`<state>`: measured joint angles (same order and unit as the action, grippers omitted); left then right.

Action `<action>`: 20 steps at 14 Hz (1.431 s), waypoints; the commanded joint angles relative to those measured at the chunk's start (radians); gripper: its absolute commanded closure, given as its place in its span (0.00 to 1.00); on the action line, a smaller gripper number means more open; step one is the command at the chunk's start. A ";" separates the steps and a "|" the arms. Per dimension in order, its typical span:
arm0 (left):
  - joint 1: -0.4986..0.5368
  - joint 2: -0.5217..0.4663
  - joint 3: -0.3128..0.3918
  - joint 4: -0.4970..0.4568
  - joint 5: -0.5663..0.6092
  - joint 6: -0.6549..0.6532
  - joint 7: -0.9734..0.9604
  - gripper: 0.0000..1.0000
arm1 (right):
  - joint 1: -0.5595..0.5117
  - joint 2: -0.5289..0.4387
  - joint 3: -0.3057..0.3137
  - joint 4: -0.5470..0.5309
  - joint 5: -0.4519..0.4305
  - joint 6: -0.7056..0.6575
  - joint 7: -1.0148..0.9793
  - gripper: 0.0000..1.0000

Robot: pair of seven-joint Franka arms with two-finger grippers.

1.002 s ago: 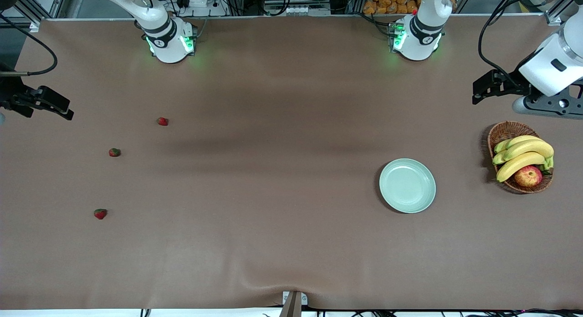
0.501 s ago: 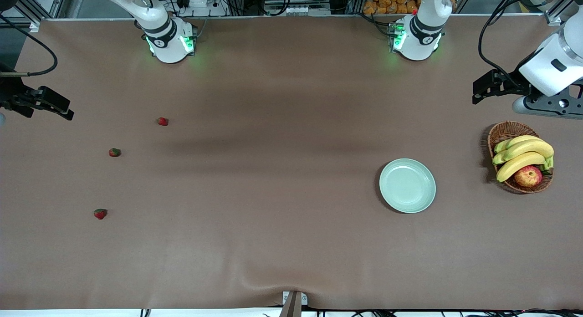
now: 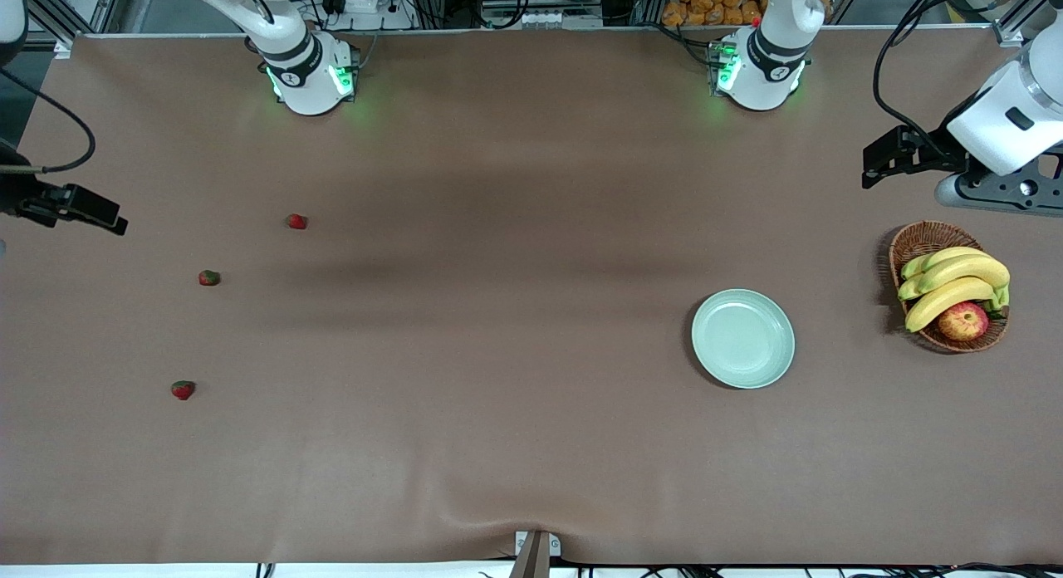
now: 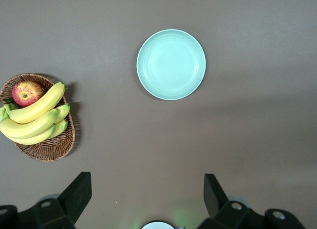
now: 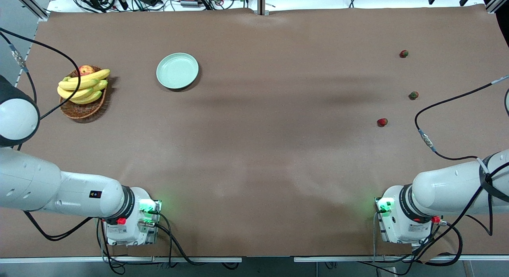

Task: Collect all strawberries into plate
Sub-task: 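Move the right gripper toward the scattered red strawberries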

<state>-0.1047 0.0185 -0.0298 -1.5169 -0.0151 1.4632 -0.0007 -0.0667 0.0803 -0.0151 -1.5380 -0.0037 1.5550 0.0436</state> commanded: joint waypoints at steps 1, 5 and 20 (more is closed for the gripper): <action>0.000 -0.009 0.001 0.011 0.007 -0.021 0.010 0.00 | -0.038 0.041 0.004 0.012 0.016 0.029 -0.048 0.00; 0.000 -0.009 0.001 0.011 0.007 -0.023 0.008 0.00 | -0.093 0.119 0.003 0.013 0.014 0.106 -0.146 0.00; 0.028 -0.005 0.001 0.007 -0.009 -0.043 0.016 0.00 | -0.133 0.410 0.004 0.022 0.016 0.456 -0.240 0.00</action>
<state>-0.0820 0.0185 -0.0290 -1.5177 -0.0163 1.4292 -0.0007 -0.1815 0.4616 -0.0234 -1.5392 -0.0038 1.9952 -0.1611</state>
